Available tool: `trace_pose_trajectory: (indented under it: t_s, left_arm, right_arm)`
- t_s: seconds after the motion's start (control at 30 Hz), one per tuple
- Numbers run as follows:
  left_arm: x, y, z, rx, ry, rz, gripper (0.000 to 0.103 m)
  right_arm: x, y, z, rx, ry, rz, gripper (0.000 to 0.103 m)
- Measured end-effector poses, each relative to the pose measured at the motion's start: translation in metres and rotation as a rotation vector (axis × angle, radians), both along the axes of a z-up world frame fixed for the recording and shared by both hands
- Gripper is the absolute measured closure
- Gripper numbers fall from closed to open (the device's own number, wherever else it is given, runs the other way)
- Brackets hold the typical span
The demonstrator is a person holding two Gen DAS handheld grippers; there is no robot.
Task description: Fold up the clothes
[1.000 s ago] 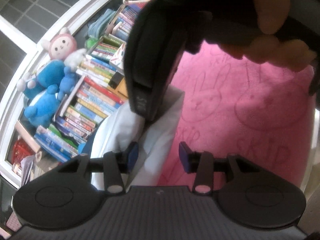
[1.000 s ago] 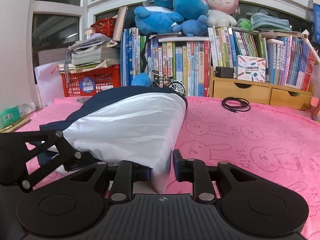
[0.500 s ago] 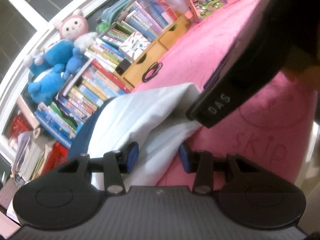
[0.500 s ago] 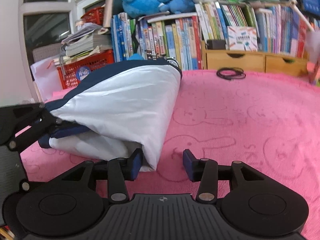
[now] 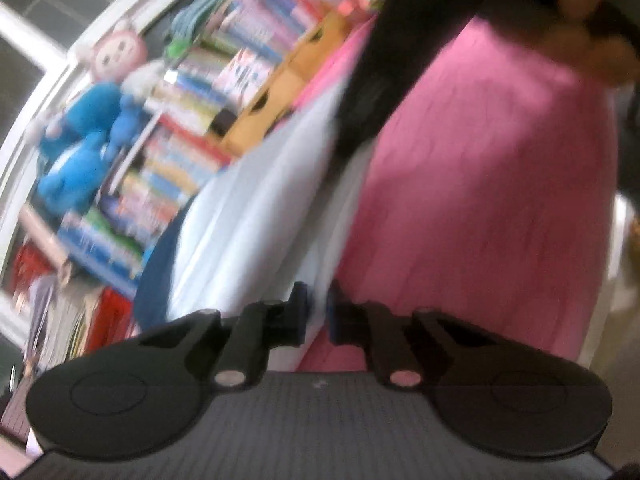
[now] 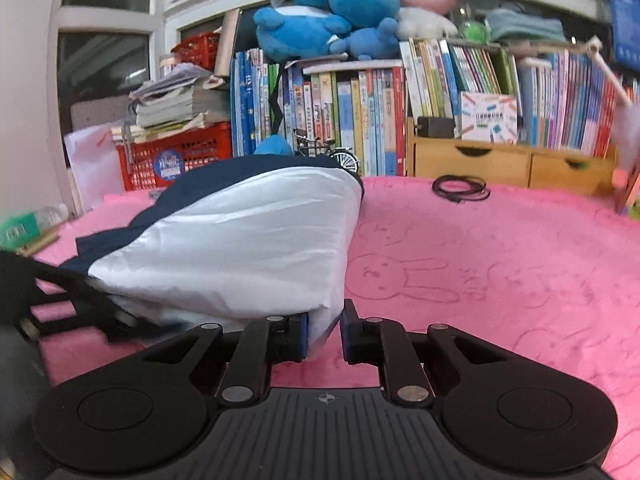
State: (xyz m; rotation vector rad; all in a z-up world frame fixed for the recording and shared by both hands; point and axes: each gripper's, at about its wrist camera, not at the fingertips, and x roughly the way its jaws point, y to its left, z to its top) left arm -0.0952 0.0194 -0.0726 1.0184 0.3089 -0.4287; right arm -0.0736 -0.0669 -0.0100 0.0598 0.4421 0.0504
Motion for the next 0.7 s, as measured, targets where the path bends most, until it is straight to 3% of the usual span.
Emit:
trace_pose_trajectory:
  t_s: [0.2, 0.37, 0.47, 0.53, 0.63, 0.7]
  left_arm:
    - [0.000, 0.057, 0.001, 0.023, 0.014, 0.168, 0.093]
    - [0.006, 0.089, 0.019, -0.062, 0.079, 0.306, 0.089]
    - [0.015, 0.119, 0.044, -0.240, 0.097, 0.406, 0.089]
    - [0.022, 0.137, 0.070, -0.440, 0.132, 0.441, 0.085]
    - [0.036, 0.150, 0.106, -0.745, 0.177, 0.425, 0.079]
    - [0.055, 0.140, 0.120, -0.838, 0.187, 0.374, 0.077]
  right_arm:
    - [-0.004, 0.008, -0.006, -0.050, -0.011, 0.011, 0.086]
    - [-0.007, 0.019, -0.014, -0.175, -0.024, 0.043, 0.084]
    - [-0.010, 0.025, -0.020, -0.246, -0.035, 0.054, 0.082]
    - [-0.011, 0.030, -0.022, -0.286, -0.043, 0.062, 0.080]
    - [-0.011, 0.040, -0.024, -0.333, -0.050, 0.071, 0.076]
    - [-0.011, 0.046, -0.025, -0.361, -0.053, 0.079, 0.075]
